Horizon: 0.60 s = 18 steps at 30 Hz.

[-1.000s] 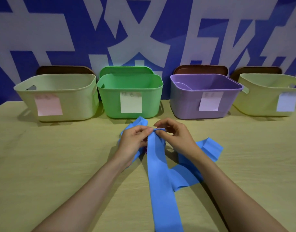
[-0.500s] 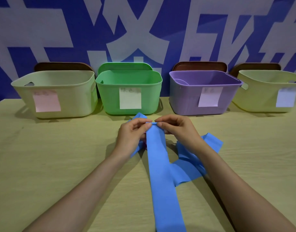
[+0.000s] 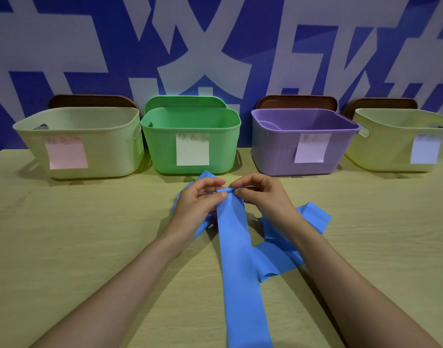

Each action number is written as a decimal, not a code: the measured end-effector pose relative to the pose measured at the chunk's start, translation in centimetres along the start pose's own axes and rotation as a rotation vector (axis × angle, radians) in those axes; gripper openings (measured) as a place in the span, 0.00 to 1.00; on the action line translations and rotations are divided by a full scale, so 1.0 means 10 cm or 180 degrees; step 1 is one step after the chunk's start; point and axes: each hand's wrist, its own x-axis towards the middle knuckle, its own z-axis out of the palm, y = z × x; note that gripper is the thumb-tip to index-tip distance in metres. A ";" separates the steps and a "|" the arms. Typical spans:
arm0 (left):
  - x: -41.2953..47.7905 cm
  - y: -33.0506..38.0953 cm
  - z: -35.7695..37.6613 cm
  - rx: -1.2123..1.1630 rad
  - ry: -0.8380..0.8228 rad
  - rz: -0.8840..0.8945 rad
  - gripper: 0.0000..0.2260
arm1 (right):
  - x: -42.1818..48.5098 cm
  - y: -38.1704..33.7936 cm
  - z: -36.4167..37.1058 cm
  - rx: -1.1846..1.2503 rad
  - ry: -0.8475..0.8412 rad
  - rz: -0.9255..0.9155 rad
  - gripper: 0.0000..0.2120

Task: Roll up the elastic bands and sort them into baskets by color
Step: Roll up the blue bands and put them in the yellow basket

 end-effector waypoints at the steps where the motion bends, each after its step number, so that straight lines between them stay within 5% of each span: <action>1: 0.00 0.00 0.01 -0.0015 -0.0013 -0.0021 0.08 | 0.00 0.00 0.01 -0.0007 0.0031 -0.0039 0.07; 18: 0.03 -0.02 -0.01 -0.0449 0.0070 -0.0150 0.05 | -0.04 -0.02 0.08 -0.0522 0.0206 -0.0509 0.09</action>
